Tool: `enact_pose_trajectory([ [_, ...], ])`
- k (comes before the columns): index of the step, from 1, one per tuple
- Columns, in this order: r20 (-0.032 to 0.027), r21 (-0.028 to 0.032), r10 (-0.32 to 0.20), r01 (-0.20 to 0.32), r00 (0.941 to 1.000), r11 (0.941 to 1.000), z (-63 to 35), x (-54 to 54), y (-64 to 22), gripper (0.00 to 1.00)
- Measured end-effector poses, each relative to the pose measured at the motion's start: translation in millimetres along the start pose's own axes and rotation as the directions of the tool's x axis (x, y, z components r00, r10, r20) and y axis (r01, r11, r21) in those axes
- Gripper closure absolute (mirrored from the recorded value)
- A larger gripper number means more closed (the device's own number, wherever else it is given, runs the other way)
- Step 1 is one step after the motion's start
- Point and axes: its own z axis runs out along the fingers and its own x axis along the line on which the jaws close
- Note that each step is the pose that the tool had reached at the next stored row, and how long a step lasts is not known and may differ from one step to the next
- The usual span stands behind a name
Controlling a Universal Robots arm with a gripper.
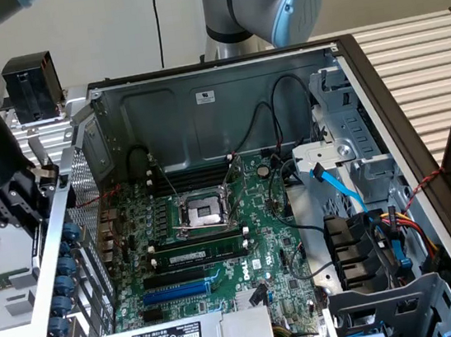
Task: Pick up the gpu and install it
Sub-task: 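Pick up the gpu and move the gpu toward the slot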
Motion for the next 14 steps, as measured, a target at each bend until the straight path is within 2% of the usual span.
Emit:
enact_pose_trajectory([
  [2,-0.0043,0.0001,-0.002,0.002,1.0,1.0,0.4,-1.9,0.0,0.67],
  [11,-0.012,0.0005,-0.002,0.002,0.9999,1.0,3.6,-1.8,2.2,0.67],
  [14,-0.0122,0.0005,-0.002,0.002,0.9999,1.0,4.1,-1.7,2.2,0.67],
])
